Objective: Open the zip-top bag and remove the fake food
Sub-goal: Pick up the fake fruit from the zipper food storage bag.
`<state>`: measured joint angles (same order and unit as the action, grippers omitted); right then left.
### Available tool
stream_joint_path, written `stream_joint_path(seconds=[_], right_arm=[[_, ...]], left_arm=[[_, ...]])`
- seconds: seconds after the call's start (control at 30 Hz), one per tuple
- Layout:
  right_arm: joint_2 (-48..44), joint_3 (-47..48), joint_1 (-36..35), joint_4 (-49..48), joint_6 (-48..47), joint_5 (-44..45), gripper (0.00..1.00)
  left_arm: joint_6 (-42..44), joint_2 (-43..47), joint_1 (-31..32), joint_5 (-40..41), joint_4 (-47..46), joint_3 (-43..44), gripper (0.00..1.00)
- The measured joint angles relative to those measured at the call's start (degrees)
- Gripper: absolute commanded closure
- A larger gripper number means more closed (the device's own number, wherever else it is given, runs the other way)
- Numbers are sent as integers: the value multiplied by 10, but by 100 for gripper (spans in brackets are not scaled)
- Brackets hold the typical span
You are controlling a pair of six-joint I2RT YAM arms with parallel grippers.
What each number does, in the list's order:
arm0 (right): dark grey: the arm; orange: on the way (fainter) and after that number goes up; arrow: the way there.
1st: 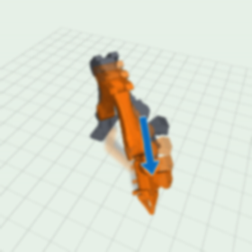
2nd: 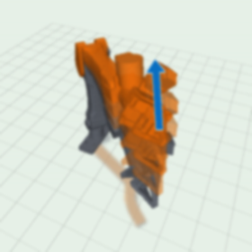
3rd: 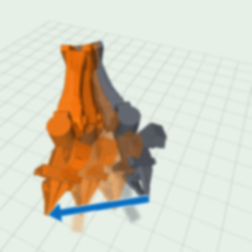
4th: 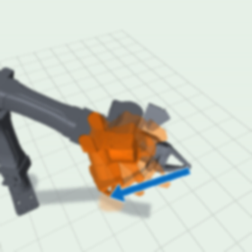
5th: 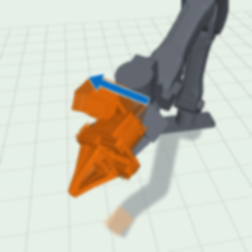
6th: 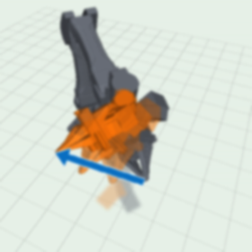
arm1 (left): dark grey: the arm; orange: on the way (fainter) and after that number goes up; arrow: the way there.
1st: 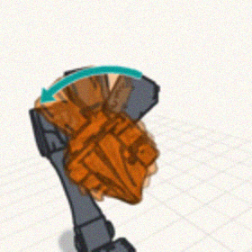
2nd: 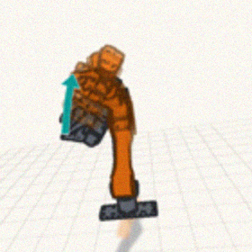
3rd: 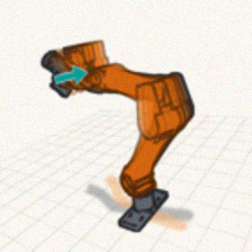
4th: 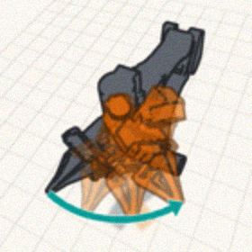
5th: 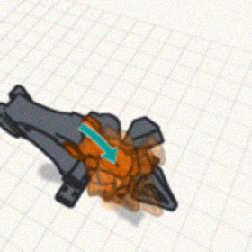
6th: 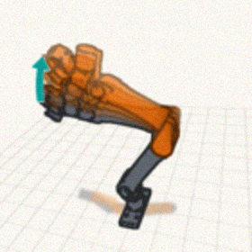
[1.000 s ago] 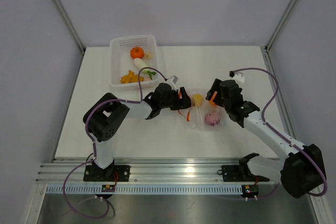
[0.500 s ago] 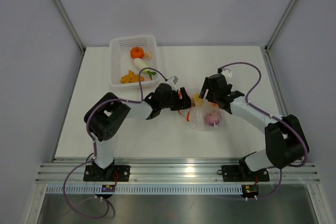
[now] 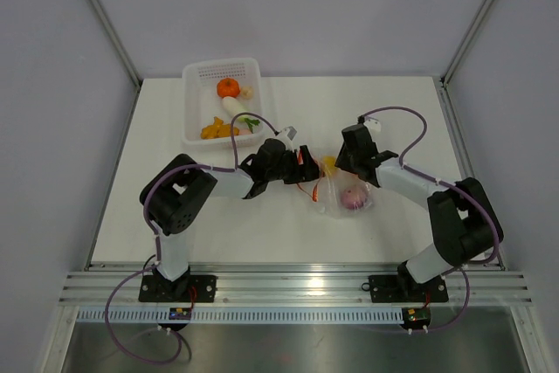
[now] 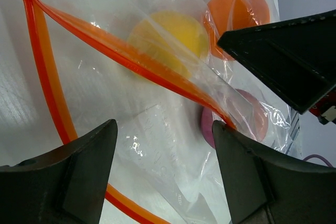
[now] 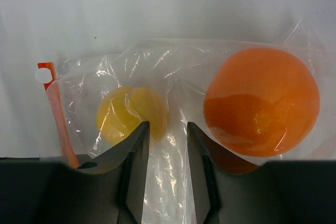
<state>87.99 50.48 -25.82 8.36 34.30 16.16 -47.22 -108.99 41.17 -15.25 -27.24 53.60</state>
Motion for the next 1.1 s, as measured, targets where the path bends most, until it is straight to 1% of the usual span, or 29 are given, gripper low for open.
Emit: stream_joint_path(seconds=[0.1, 0.17, 0.23, 0.4, 0.5, 0.77, 0.9, 0.93, 0.97, 1.03, 1.1], right_arm=[[18, 0, 0, -12, 1, -3, 66], [29, 0, 0, -18, 1, -6, 71], [39, 0, 0, -22, 2, -8, 74], [51, 0, 0, -36, 5, -26, 74], [55, 0, 0, -43, 6, -33, 76], [53, 0, 0, -43, 8, -15, 82], [41, 0, 0, -46, 10, -5, 82], [38, 0, 0, -48, 10, -5, 90], [37, 0, 0, -51, 9, -6, 92], [37, 0, 0, -62, 13, -6, 100], [37, 1, 0, -66, 15, -6, 100]], left_arm=[[-2, 0, 0, 0, -5, 0, 23], [-4, 0, 0, -1, -8, 0, 23], [-5, 0, 0, -3, -9, 0, 23], [-9, -12, 0, -7, -11, 6, 21], [-8, -15, 0, -3, -9, 6, 20], [-8, -15, 0, 1, -10, 6, 20], [-8, -15, 0, 1, -10, 6, 20], [-8, -15, 0, 1, -11, 6, 20], [-8, -15, 0, 1, -11, 6, 20], [-8, -15, 0, 2, -11, 6, 20], [-8, -15, 0, 4, -12, 6, 20]])
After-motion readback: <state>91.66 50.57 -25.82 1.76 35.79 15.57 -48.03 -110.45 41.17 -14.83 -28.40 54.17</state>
